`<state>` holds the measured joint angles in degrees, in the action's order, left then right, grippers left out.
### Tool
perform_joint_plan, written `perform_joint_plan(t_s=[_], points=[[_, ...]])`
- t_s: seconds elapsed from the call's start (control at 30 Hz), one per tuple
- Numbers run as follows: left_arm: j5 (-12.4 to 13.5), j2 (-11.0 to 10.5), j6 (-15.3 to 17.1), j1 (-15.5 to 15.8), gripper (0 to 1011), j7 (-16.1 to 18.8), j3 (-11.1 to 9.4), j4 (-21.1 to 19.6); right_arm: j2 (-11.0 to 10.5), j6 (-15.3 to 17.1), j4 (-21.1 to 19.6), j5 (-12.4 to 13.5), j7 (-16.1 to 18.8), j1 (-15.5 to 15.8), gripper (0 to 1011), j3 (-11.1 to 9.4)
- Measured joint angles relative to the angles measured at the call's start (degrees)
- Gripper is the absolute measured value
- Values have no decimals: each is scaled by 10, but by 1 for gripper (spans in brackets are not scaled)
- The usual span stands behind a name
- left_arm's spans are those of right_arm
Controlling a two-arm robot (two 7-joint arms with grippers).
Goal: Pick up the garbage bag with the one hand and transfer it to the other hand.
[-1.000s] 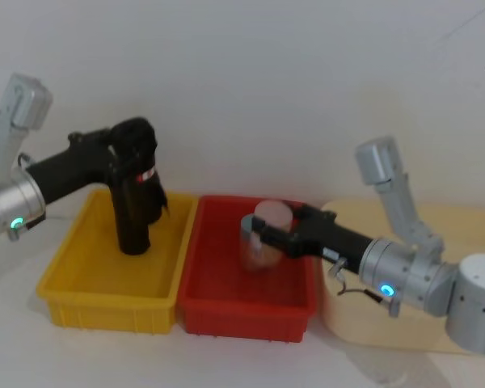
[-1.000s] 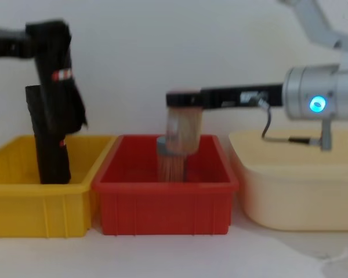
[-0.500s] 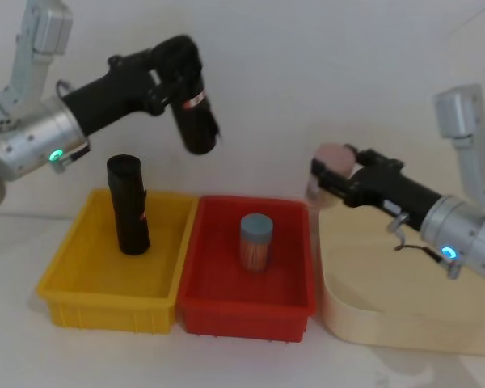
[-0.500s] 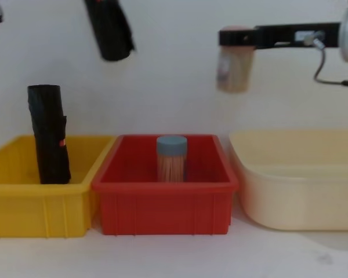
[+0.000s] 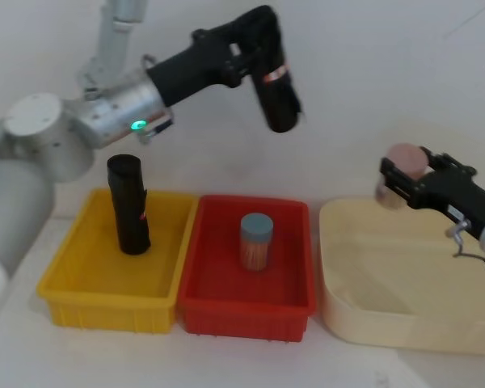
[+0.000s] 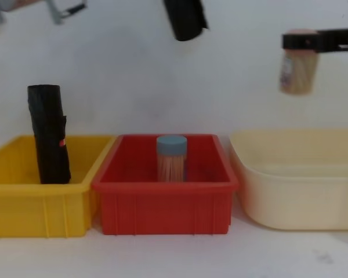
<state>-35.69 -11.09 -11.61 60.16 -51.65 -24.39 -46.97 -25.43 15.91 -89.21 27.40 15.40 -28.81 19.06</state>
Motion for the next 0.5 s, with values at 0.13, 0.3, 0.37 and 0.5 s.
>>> perform_joint_plan(t_s=[0.13,0.3,0.37,0.5], points=[[-35,52,-34,58,353,-41,-33,121,-5,2,0,0,-20,23,668,-18],[-60,89,-59,101,353,-71,-58,211,-5,2,11,1,-34,38,668,-33],[-65,98,-63,112,353,-77,-64,233,-5,0,15,2,-36,41,668,-37],[-81,121,-79,137,353,-95,-79,286,-3,-4,26,5,-41,48,691,-48]])
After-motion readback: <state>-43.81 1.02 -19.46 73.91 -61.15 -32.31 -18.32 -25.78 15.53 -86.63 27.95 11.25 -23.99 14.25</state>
